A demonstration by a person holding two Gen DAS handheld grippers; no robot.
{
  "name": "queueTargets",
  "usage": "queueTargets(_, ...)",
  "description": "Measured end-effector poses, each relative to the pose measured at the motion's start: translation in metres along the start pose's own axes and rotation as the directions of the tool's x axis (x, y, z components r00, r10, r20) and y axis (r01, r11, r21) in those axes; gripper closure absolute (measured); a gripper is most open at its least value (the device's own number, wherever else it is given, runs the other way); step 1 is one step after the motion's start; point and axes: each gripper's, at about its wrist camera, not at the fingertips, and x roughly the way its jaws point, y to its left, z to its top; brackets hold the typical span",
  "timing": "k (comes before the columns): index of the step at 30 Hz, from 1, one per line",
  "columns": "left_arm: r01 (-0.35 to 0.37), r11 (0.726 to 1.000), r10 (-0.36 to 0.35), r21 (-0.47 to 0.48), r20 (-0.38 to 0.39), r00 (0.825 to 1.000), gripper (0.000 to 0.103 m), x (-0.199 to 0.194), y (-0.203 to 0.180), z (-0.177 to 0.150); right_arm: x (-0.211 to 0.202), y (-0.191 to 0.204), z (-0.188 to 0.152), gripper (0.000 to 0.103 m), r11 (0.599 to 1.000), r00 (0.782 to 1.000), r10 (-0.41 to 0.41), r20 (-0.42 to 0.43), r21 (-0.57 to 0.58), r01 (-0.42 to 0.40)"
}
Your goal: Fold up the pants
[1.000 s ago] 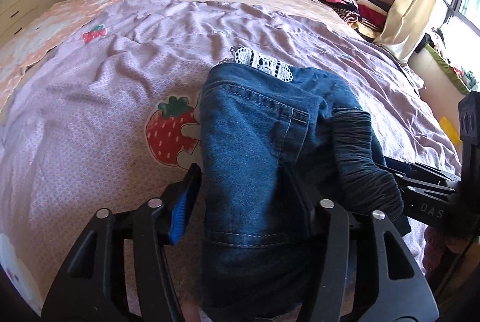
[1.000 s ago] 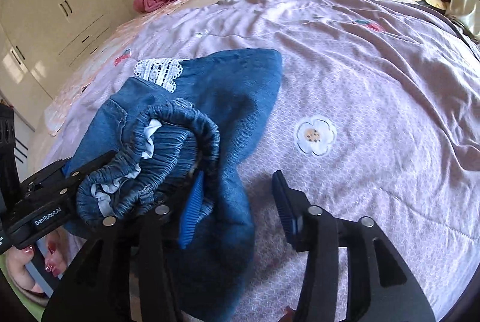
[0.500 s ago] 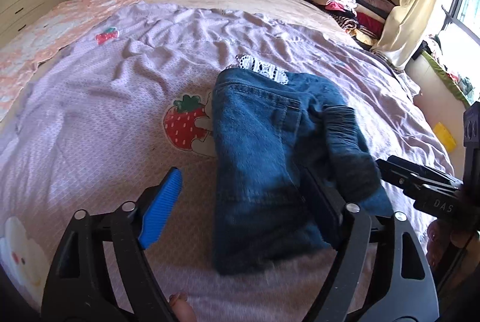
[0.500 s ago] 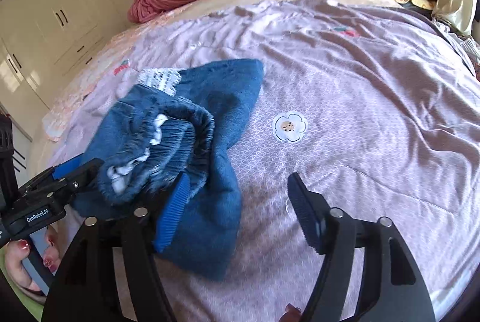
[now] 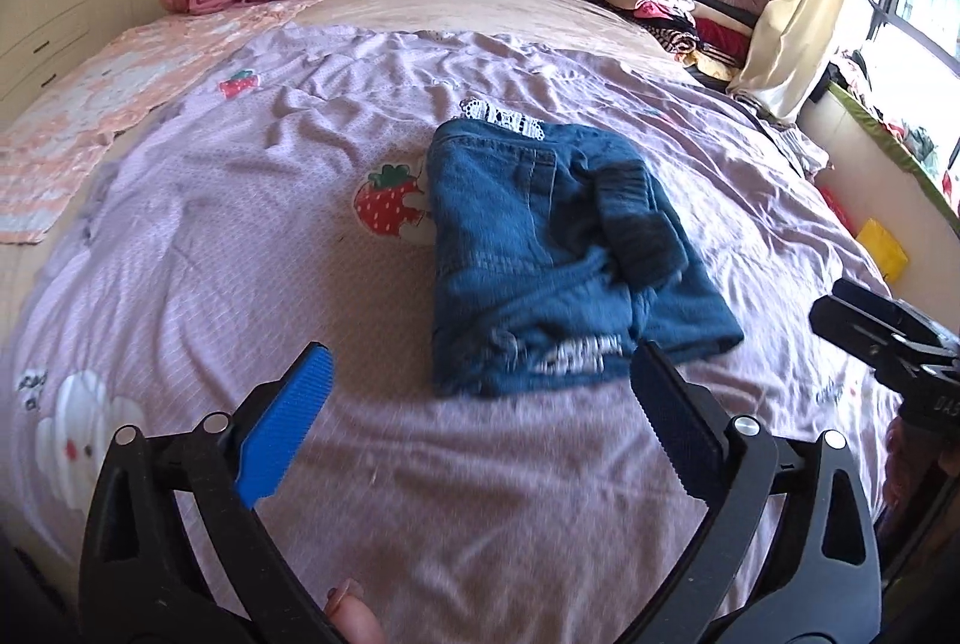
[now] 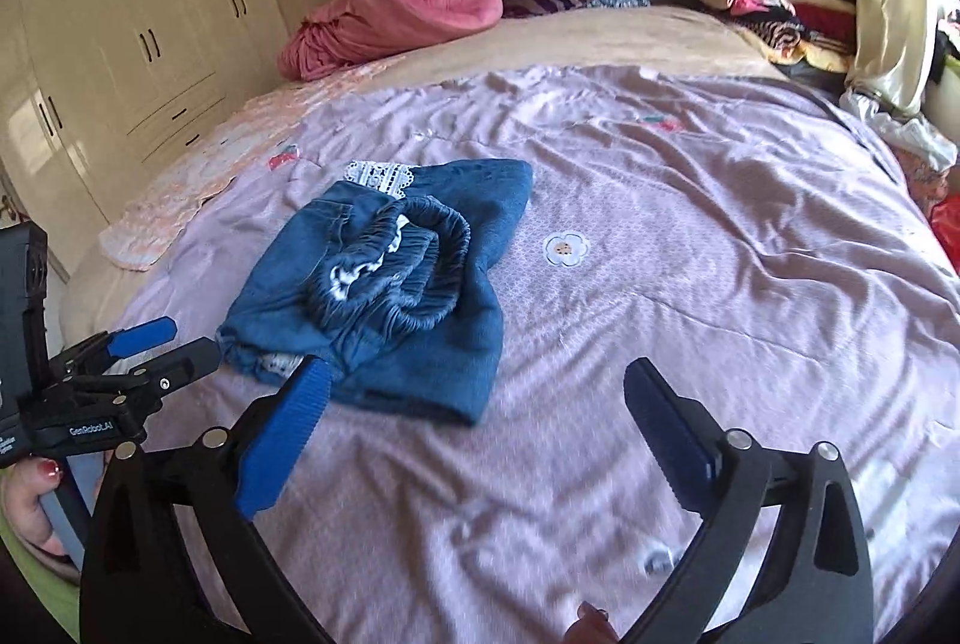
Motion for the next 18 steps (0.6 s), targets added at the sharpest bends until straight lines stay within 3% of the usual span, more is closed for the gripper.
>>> queueTargets(8,-0.011,1.0,0.011,0.003,0.028,1.0,0.01,-0.033,0.0,-0.024,-0.037,0.012,-0.028,0.005,1.0,0.998,-0.02,0.056,-0.02,0.021)
queueTargets(18,-0.04,0.999,0.039,0.006,0.044,0.998,0.01,-0.063,0.004,-0.054,-0.056,0.016,-0.058,0.005,0.999,0.997,-0.039,0.062,0.03,0.038)
